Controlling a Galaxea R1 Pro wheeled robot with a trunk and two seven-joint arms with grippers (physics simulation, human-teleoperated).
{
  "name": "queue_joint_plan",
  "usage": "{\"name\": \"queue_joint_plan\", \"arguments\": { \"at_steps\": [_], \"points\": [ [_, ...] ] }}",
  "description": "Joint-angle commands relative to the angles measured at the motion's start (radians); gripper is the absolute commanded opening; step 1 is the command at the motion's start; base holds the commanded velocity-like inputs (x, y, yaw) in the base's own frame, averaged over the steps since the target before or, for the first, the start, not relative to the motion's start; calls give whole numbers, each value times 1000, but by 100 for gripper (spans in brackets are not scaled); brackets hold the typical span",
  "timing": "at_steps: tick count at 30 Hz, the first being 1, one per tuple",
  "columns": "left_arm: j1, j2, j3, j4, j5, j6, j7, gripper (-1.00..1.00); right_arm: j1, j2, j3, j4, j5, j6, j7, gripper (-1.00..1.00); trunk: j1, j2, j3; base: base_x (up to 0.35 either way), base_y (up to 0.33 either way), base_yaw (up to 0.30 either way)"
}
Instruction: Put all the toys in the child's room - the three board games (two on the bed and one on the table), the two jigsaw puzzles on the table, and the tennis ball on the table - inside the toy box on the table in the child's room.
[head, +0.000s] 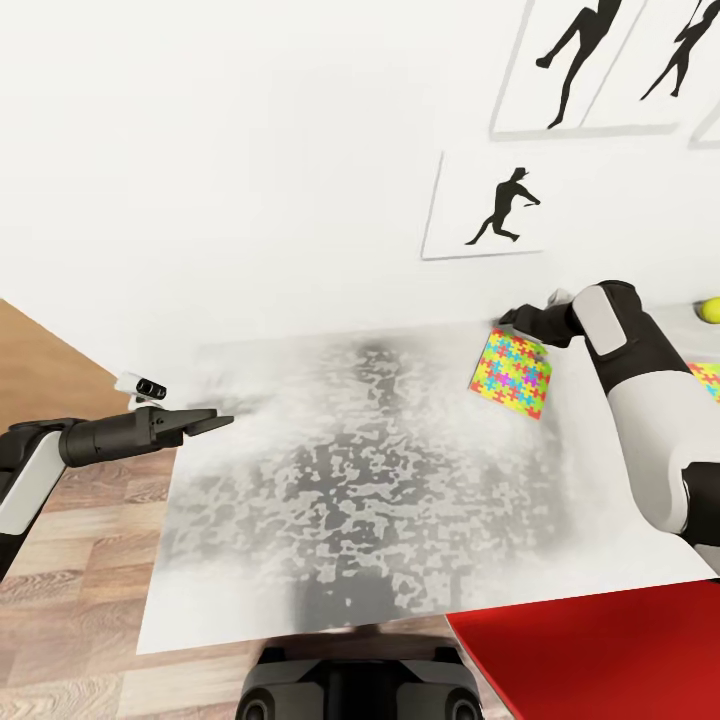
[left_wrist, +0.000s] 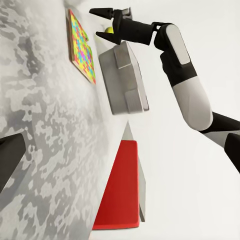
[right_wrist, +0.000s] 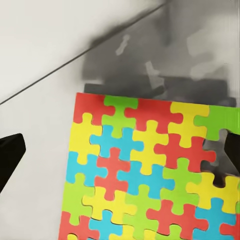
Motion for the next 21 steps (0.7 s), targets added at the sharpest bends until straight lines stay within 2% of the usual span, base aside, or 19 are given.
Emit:
{"name": "queue_joint_plan", "arguments": {
  "at_steps": [1, 21],
  "points": [
    [-1, 1, -2, 0, 3, 6, -2, 100, -1, -1, 5, -1, -10, 2, -9, 100, 1, -2, -1, 0, 0, 0],
    [-1, 1, -2, 0, 3, 6, -2, 100, -1, -2, 6, 0, -12, 4, -8, 100, 1, -2, -1, 0, 0, 0]
  ]
}}
